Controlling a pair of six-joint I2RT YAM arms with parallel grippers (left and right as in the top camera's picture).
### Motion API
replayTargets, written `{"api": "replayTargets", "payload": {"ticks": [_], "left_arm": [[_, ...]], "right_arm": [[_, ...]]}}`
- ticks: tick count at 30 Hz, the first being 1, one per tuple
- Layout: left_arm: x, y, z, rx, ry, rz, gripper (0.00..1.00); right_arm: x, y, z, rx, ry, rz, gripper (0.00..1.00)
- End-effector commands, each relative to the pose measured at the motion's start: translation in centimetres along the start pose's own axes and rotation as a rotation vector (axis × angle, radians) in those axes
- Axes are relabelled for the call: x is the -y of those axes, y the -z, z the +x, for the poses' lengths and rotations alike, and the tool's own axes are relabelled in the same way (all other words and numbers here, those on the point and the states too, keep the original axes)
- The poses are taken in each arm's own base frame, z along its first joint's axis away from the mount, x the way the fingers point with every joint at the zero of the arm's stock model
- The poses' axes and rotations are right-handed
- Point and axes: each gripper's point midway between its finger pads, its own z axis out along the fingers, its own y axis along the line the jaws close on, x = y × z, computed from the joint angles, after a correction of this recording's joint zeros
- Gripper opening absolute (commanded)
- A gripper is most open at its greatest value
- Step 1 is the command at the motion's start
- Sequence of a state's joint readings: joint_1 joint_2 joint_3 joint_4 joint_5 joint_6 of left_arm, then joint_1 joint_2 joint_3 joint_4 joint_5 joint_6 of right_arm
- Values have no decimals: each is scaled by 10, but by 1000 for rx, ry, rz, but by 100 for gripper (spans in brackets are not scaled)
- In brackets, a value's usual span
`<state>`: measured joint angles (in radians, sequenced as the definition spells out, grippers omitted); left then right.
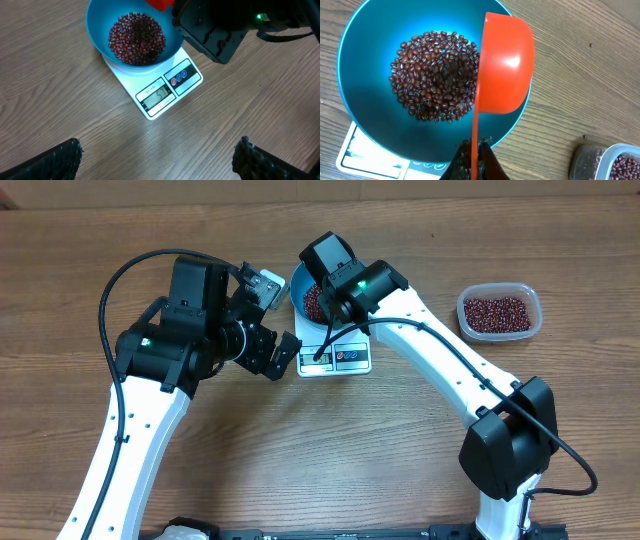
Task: Scoop item into bowl and weigh 150g on scale
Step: 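Tilt the red scoop to pour beans into the teal bowl, then move the empty scoop right back over the bean tub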
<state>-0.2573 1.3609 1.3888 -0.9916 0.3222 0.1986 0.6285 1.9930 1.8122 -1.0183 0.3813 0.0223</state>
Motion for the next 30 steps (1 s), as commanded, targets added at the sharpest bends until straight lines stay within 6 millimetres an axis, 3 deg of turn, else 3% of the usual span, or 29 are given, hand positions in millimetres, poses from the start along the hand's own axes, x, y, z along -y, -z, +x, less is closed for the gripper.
{"api": "replayTargets", "payload": {"ticks": [1,9,14,21,26,30], "left_arm": [[0,1,-5,10,-16,5,99],[0,1,-5,10,-17,4,100],[0,1,-5,10,-17,4,100],[0,1,-5,10,-17,4,100],[0,1,-5,10,-17,4,99],[0,1,-5,10,-16,4,99]], "right_arm": [[4,14,-14,47,-23,-29,4],[21,41,-24,99,-110,-196,4],[44,63,-28,140,-196,-343,4],[115,85,-14,172,-339,-401,4],[178,86,17,138,-456,-319,4],[216,80,47,80,-526,-266,4]]}}
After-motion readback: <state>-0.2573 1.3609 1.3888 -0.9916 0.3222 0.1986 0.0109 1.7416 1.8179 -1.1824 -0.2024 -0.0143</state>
